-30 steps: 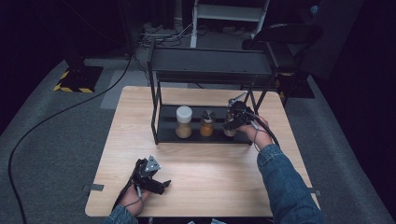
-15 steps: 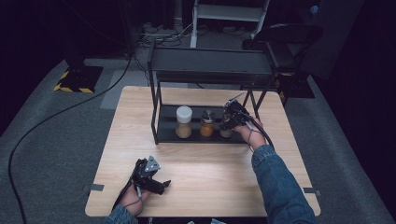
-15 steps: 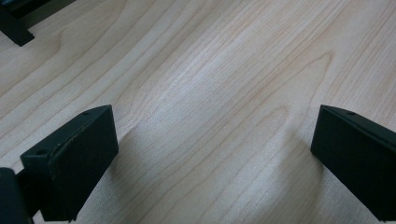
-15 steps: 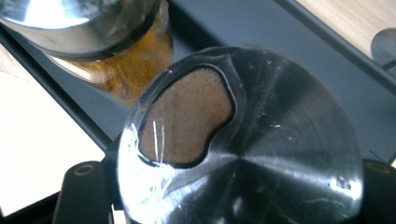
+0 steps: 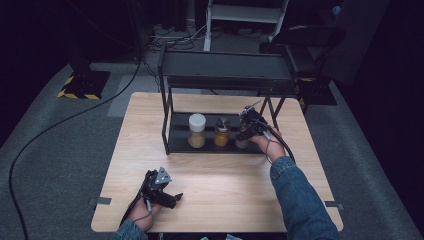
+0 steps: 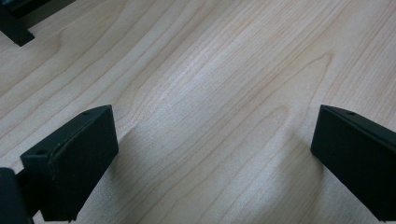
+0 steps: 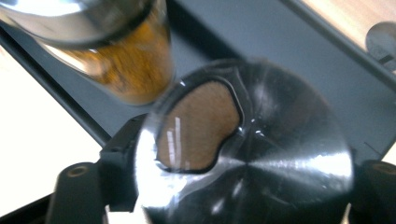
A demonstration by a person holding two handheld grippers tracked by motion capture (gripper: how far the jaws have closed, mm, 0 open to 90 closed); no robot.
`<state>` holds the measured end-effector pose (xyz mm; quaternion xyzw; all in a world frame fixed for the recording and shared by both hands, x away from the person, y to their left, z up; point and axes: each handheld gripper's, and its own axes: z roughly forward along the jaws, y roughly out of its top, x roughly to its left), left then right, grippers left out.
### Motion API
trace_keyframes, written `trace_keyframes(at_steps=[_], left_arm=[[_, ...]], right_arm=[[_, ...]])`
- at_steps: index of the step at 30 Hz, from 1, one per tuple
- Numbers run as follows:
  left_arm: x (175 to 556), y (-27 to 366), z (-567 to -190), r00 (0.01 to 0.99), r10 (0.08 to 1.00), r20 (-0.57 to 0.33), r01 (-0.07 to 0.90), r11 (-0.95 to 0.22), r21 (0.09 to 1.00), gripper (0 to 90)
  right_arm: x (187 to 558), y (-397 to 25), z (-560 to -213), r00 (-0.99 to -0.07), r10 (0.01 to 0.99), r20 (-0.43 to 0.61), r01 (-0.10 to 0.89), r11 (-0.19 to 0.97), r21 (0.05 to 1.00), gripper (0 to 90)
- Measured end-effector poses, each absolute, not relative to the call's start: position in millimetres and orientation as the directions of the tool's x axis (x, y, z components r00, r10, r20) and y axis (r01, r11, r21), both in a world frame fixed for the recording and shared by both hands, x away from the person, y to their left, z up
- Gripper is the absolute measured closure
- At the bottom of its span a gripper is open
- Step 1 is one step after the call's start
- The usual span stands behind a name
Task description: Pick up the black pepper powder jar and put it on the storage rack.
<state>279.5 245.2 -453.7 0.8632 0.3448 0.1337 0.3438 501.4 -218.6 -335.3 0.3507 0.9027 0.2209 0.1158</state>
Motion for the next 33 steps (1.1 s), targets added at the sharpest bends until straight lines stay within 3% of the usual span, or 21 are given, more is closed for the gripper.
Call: trace_keyframes(at_steps=[13,33], left_arm=[[279,245,-454,0.724,0.69,-0.004,0.504,-0.524,0.686,0.6],[279,244,-454,0.719,0.695,-0.004,0.508,-0.521,0.686,0.6]], right_arm=[[466,-239,-305,-0.737,0.671,-0.081,0.521,0.64,0.565,8.1],[384,-289,-280,-0.794,0.601,-0.093,0.393,0.624,0.676,6.9]])
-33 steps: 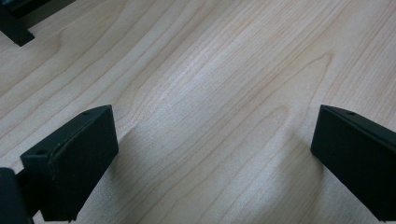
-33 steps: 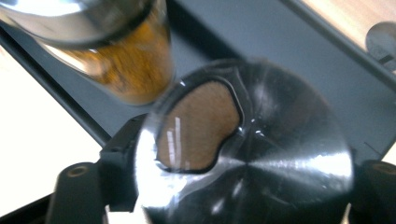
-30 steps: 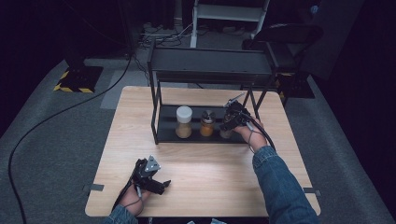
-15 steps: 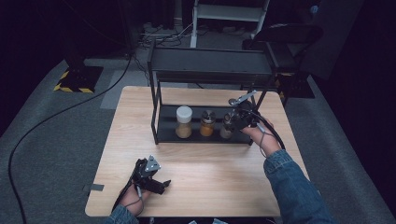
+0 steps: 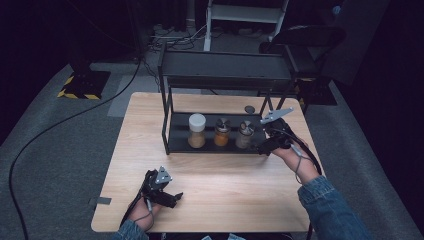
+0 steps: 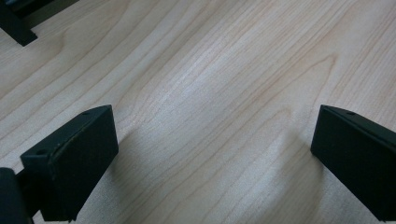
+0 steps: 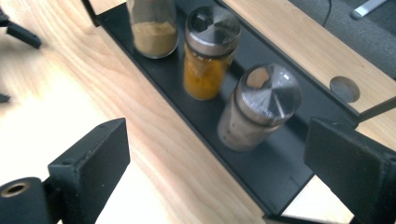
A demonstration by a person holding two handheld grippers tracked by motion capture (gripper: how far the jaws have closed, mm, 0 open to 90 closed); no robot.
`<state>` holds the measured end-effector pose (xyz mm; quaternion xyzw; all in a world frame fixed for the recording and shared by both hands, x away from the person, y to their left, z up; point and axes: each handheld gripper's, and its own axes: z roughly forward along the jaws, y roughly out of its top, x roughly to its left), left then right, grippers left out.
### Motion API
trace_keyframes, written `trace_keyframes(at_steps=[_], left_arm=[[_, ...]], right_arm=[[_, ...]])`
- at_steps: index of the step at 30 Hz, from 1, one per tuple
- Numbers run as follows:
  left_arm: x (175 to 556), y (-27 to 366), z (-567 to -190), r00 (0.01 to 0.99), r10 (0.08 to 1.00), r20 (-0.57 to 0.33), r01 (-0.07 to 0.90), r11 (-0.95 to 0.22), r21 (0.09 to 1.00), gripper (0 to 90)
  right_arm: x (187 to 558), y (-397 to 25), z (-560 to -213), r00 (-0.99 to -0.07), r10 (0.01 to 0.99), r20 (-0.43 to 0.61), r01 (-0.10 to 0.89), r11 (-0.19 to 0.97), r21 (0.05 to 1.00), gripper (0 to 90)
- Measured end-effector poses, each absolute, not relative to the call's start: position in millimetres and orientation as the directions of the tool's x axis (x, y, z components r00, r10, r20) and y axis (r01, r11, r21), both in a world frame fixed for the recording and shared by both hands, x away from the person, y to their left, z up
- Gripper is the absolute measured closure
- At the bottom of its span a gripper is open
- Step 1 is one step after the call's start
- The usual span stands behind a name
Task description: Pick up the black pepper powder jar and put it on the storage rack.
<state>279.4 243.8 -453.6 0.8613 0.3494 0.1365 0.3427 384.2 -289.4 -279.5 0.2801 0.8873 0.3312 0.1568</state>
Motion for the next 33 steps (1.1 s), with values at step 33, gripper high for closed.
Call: trace_keyframes(at_steps=[33], left_arm=[[277,243,-454,0.711,0.703,-0.004,0.512,-0.513,0.689,0.6]], right_arm=[[339,-359,-359,-0.816,0.578,0.007,0.404,0.563,0.721,6.1]])
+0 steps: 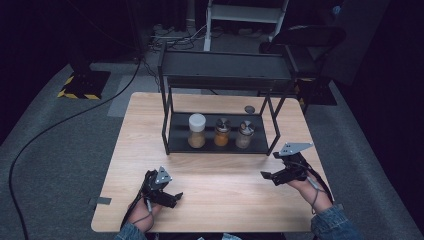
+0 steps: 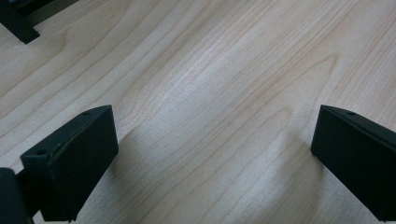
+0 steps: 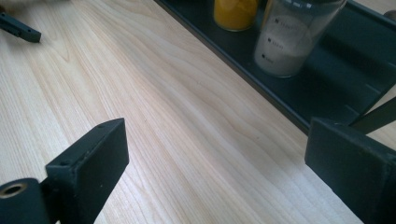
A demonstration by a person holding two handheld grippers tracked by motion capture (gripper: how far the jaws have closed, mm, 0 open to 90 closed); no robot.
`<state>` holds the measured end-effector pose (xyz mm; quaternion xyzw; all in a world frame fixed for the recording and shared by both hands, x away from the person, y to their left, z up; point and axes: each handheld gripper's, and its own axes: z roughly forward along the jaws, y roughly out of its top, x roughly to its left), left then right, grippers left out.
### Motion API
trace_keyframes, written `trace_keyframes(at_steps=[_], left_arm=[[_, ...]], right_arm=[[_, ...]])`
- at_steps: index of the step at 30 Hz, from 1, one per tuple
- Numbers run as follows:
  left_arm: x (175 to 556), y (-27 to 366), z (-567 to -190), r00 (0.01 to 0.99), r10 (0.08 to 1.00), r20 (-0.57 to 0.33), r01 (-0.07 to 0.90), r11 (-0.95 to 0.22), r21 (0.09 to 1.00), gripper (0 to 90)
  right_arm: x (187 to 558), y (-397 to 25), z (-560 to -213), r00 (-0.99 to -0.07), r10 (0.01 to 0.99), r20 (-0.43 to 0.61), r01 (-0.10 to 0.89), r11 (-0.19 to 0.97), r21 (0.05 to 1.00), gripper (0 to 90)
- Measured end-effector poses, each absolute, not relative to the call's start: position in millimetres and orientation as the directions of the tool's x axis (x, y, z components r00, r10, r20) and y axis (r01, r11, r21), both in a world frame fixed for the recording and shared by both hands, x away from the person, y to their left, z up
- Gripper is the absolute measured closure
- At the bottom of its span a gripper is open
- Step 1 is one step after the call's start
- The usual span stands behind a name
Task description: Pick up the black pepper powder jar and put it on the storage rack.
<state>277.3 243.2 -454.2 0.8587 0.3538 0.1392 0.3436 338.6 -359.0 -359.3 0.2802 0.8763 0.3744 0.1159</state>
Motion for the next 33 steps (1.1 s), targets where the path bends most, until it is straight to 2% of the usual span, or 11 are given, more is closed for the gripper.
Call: trace_keyframes(at_steps=[8,17,33], left_arm=[[277,243,-454,0.709,0.706,-0.004,0.514,-0.512,0.688,0.6],[276,243,-454,0.707,0.707,-0.005,0.515,-0.51,0.689,0.6],[275,243,-454,0.707,0.707,-0.003,0.514,-0.512,0.688,0.6]], right_arm=[[332,-371,-384,-0.81,0.586,0.025,0.414,0.54,0.732,6.2],[322,-371,-404,-0.794,0.608,-0.008,0.42,0.558,0.716,6.1],[316,-376,-440,-0.781,0.624,0.035,0.453,0.527,0.719,5.6]])
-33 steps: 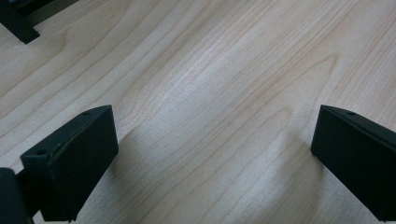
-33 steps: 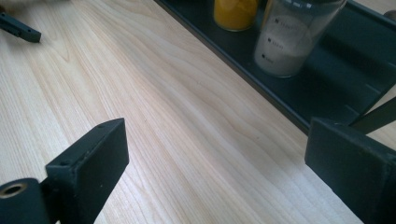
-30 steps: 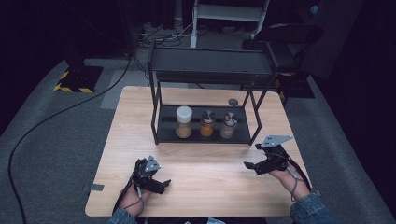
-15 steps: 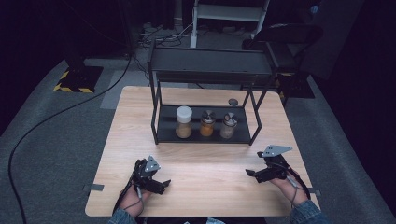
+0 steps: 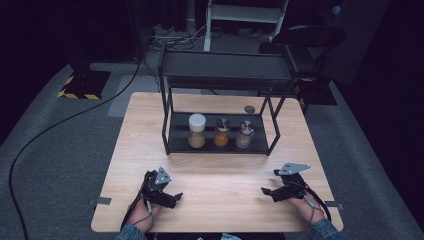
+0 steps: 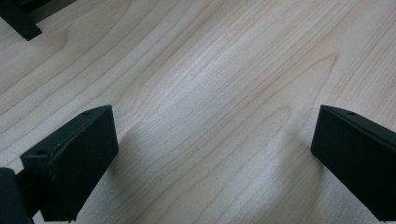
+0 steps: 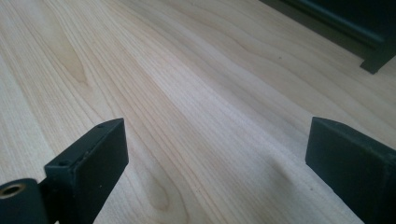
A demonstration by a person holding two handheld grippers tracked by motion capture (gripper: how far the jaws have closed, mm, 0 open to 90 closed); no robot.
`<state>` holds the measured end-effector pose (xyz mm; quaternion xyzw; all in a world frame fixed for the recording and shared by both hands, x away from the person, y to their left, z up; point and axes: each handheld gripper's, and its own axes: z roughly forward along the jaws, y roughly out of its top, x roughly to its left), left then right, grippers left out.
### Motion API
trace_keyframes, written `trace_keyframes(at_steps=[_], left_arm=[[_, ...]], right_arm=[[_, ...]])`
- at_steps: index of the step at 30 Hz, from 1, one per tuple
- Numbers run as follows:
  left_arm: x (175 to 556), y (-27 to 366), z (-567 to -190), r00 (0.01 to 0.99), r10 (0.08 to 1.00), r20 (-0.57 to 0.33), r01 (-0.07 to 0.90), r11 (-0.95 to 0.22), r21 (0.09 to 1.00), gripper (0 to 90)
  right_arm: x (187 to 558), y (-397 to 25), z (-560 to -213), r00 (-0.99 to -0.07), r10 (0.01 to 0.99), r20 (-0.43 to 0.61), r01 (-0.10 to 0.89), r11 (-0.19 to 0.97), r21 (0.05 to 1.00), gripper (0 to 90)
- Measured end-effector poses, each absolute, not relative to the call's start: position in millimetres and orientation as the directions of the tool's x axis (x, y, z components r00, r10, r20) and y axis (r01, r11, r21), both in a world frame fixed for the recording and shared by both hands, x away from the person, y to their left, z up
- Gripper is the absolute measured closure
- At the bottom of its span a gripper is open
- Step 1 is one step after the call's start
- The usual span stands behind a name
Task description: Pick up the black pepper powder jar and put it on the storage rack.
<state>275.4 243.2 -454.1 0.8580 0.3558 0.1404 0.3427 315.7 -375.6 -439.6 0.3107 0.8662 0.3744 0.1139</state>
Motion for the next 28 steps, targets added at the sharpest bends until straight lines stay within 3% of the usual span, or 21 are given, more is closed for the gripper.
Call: trace_keyframes(at_steps=[8,28], left_arm=[[275,243,-454,0.707,0.707,-0.004,0.515,-0.511,0.688,0.6],[275,243,-454,0.707,0.707,-0.004,0.515,-0.511,0.688,0.6]], right_arm=[[303,-374,-459,-0.764,0.646,-0.009,0.438,0.527,0.728,3.7],[306,-373,-458,-0.771,0.637,-0.009,0.436,0.538,0.721,0.2]])
